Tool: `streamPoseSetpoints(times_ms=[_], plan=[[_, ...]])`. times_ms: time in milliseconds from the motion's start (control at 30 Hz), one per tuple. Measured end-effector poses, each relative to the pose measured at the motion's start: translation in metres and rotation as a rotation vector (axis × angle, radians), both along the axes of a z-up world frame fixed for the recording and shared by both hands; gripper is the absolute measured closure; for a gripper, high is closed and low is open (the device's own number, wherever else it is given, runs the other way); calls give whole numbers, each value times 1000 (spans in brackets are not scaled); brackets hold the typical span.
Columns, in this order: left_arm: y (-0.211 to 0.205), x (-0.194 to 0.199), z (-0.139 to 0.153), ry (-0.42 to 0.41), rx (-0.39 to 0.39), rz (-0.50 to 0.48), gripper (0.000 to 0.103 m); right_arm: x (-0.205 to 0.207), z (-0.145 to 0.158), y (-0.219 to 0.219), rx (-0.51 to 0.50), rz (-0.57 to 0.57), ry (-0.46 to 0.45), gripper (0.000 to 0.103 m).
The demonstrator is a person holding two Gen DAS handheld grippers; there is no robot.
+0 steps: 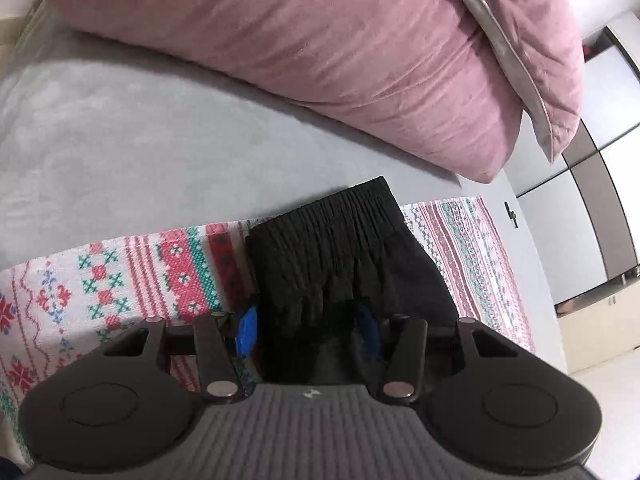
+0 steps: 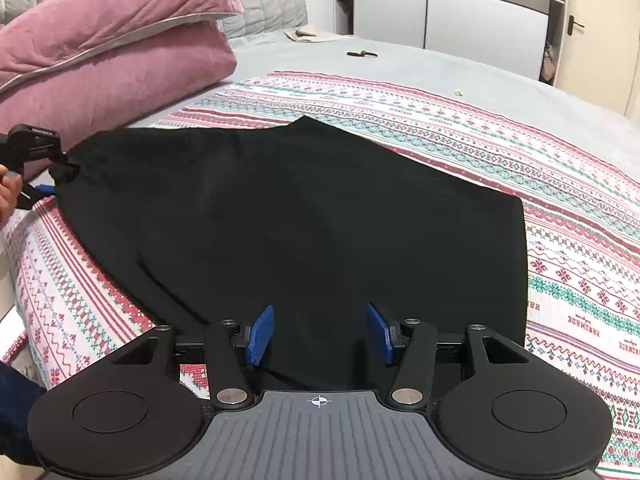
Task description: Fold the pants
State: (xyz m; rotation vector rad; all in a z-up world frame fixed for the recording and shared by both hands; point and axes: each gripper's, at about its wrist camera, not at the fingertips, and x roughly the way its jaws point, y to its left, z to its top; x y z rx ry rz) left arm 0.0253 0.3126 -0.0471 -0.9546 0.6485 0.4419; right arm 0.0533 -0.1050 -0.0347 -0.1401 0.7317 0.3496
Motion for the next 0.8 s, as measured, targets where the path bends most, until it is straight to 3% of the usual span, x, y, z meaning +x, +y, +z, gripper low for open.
streamPoseSetpoints(times_ms=[133, 267, 467, 700, 800], plan=[[-1, -1, -2, -24, 10, 23, 26, 2, -2, -3, 13, -9, 18, 52], [2, -9, -1, -50, -11, 31, 53, 2, -2, -1, 21, -9, 18, 52], [-6, -16, 14, -142, 3, 29, 58, 12, -19, 0, 29, -35, 117, 52], [-31, -14, 50, -272, 111, -81, 58, 14, -17, -2, 62, -46, 138, 51], [-42, -13, 64, -315, 191, -121, 58, 14, -14, -5, 84, -61, 151, 51]])
